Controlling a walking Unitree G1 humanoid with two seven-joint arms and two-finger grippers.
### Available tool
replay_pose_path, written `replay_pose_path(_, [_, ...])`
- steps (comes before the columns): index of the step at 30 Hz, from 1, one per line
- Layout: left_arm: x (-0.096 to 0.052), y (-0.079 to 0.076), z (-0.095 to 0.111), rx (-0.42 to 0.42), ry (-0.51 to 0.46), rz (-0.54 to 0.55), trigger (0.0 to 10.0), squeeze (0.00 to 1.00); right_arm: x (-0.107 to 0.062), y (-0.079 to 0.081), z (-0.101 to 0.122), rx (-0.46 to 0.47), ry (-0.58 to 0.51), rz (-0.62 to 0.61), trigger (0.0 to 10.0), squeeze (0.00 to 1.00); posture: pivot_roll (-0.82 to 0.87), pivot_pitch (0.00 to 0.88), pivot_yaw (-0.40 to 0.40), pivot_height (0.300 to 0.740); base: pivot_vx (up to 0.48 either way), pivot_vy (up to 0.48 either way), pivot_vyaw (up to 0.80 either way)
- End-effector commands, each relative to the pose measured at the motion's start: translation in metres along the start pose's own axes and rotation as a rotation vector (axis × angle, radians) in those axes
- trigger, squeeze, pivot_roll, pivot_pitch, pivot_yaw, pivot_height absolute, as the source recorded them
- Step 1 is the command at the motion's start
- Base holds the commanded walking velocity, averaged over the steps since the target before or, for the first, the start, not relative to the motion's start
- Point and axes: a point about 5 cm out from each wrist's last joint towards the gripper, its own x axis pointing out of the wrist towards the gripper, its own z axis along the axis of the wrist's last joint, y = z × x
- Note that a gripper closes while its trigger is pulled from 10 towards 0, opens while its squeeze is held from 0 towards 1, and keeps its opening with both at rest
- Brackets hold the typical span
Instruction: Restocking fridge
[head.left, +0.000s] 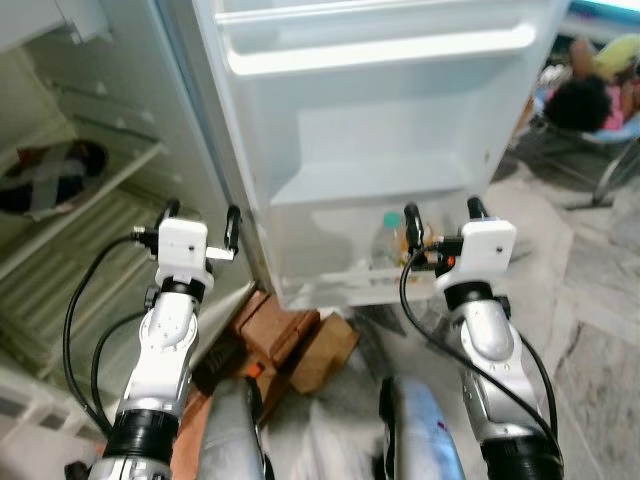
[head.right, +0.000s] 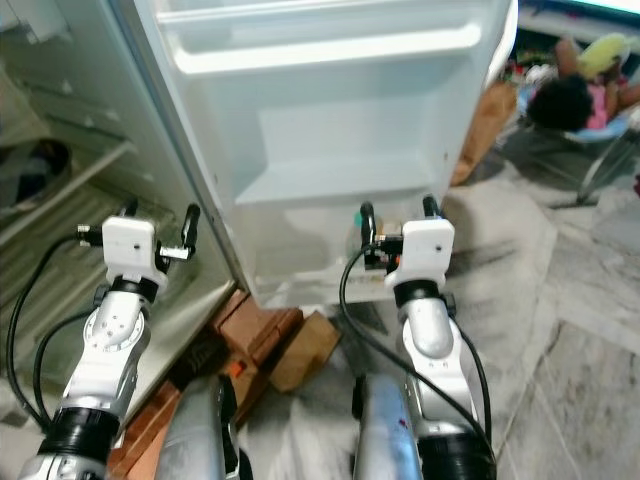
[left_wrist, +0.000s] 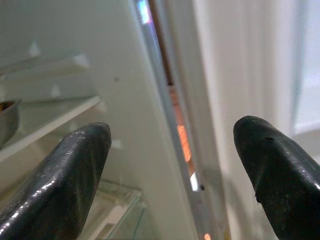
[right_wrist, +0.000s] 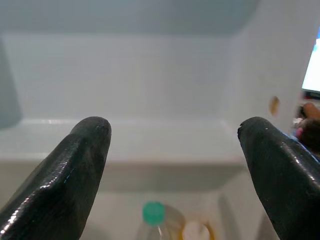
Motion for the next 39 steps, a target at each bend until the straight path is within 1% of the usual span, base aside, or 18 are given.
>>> replay_pose_path(1, [-0.001, -0.002, -0.002, 0.005, 0.006, 0.002, 10.0, 0.00, -0.002, 0.003, -0.004, 0.006, 0.026, 0.008, 10.0, 0.00, -0.05, 0.000, 0.030, 0.689, 0.000, 0.000, 0.00])
replay_pose_path(4, [-0.001, -0.005, -0.002, 0.001, 0.009, 0.006, 10.0, 0.00, -0.008, 0.004, -0.007, 0.013, 0.043, 0.011, 10.0, 0.00, -0.04, 0.000, 0.021, 0.708, 0.000, 0.000, 0.00])
replay_pose_path(5, [-0.001, -0.005, -0.002, 0.001, 0.009, 0.006, 10.0, 0.00, -0.008, 0.004, -0.007, 0.013, 0.043, 0.011, 10.0, 0.00, -0.04, 0.000, 0.021, 0.708, 0.000, 0.000, 0.00])
replay_pose_path(8, [-0.004, -0.004, -0.005, -0.004, 0.025, 0.010, 10.0, 0.00, -0.017, 0.004, -0.014, 0.018, 0.081, 0.017, 10.0, 0.00, -0.04, 0.000, 0.015, 0.732, 0.000, 0.000, 0.00])
replay_pose_path(9, [-0.006, -0.005, -0.008, -0.013, 0.043, -0.010, 10.0, 0.00, -0.021, 0.002, -0.017, 0.016, 0.094, 0.014, 10.0, 0.00, -0.04, 0.000, 0.013, 0.740, 0.000, 0.000, 0.00])
replay_pose_path(12, [-0.008, -0.006, -0.010, -0.025, 0.056, -0.021, 10.0, 0.00, -0.023, 0.001, -0.019, 0.015, 0.102, 0.011, 10.0, 0.00, -0.04, 0.000, 0.014, 0.740, 0.000, 0.000, 0.00])
replay_pose_path(14, [-0.011, -0.008, -0.012, -0.034, 0.070, -0.045, 10.0, 0.00, -0.026, -0.006, -0.023, 0.009, 0.123, -0.005, 10.0, 0.00, -0.04, 0.000, 0.013, 0.740, 0.000, 0.000, 0.00])
replay_pose_path(18, [-0.012, -0.007, -0.014, -0.040, 0.081, -0.040, 10.0, 0.00, -0.028, -0.009, -0.025, 0.018, 0.140, -0.018, 10.0, 0.00, -0.04, 0.000, 0.010, 0.740, 0.000, 0.000, 0.00])
replay_pose_path(23, [-0.013, -0.009, -0.015, -0.036, 0.095, -0.025, 10.0, 0.00, -0.032, -0.008, -0.032, 0.024, 0.197, -0.014, 10.0, 0.00, -0.04, 0.000, 0.003, 0.740, 0.000, 0.000, 0.00])
replay_pose_path(28, [-0.014, -0.009, -0.015, -0.024, 0.099, -0.027, 10.0, 0.00, -0.039, -0.005, -0.037, 0.027, 0.222, 0.004, 10.0, 0.00, -0.04, 0.000, 0.001, 0.740, -0.097, 0.000, 0.00])
replay_pose_path(30, [-0.014, -0.009, -0.015, -0.018, 0.095, -0.037, 10.0, 0.00, -0.039, -0.004, -0.037, 0.018, 0.224, 0.010, 10.0, 0.00, -0.04, 0.000, 0.002, 0.740, 0.000, -0.240, 0.00])
replay_pose_path(31, [-0.013, -0.010, -0.015, -0.009, 0.091, -0.045, 10.0, 0.00, -0.038, -0.005, -0.037, -0.013, 0.223, 0.001, 10.0, 0.00, -0.04, 0.000, 0.002, 0.740, 0.000, -0.292, 0.00])
replay_pose_path(39, [-0.008, -0.011, -0.012, -0.015, 0.087, -0.039, 10.0, 0.00, -0.036, -0.002, -0.037, 0.008, 0.236, 0.016, 10.0, 0.00, -0.04, 0.000, 0.006, 0.740, 0.000, -0.330, 0.00])
